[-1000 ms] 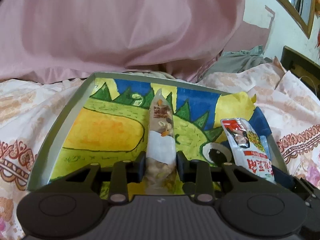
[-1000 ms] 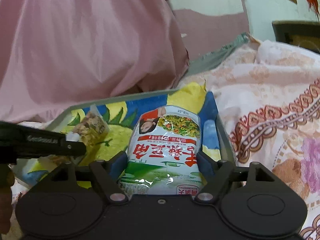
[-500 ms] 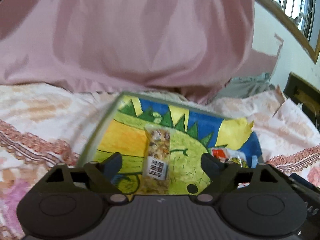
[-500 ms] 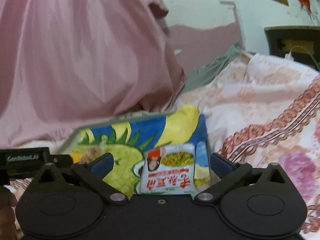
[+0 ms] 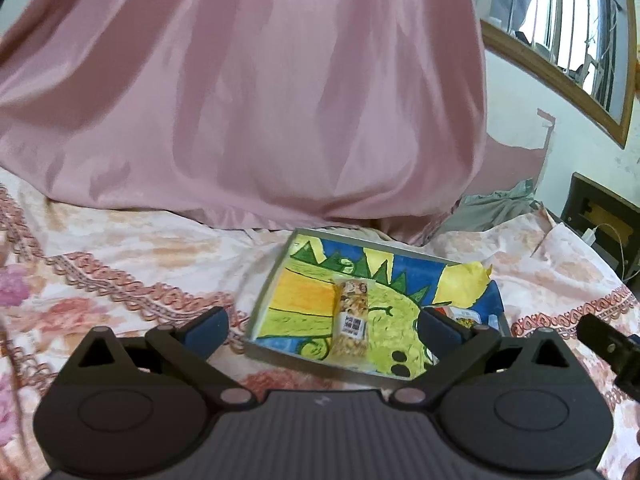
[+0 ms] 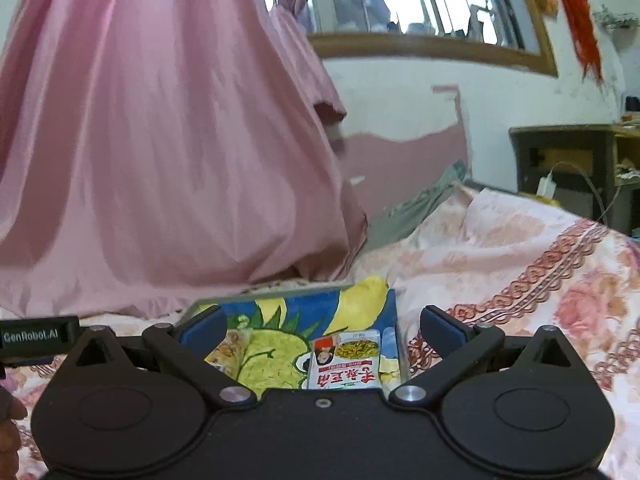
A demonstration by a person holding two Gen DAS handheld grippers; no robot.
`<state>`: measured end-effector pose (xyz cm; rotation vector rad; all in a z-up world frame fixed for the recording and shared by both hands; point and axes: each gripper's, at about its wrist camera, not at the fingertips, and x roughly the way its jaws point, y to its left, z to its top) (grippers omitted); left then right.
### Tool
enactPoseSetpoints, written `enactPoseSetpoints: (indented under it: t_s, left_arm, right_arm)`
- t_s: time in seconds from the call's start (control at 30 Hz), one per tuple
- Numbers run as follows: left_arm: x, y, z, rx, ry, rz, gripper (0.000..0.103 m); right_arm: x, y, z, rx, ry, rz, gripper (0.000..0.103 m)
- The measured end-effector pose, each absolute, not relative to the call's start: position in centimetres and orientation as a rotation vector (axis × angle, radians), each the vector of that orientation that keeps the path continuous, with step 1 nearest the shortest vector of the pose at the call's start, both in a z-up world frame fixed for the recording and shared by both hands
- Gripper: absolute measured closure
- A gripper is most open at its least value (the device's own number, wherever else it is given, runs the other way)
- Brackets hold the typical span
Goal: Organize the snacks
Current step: 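Open both grippers to drop the snacks into the tray and withdraw, then grasp the yellow wafer pack with the left gripper while the right grasps the blue tube snack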
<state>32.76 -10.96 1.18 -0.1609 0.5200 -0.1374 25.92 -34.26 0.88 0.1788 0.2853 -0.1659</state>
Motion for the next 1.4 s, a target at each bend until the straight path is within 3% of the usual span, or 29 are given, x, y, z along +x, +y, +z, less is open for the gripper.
enactPoseSetpoints:
  t_s: [0.7,1.4]
  left_arm:
    - [19.4,-7.5,-3.7,-0.021,0.581,-0.226,0.001]
    - [16.5,-9.1,-10.0,0.167,0.731,-0.303,0.001]
  right_arm:
    - [9.2,-28.0,-2.6,0.167,0.394,-0.313,0.000]
    - [9.3,-26.8,-6.8,0.186,0.704,-0.370,0.000]
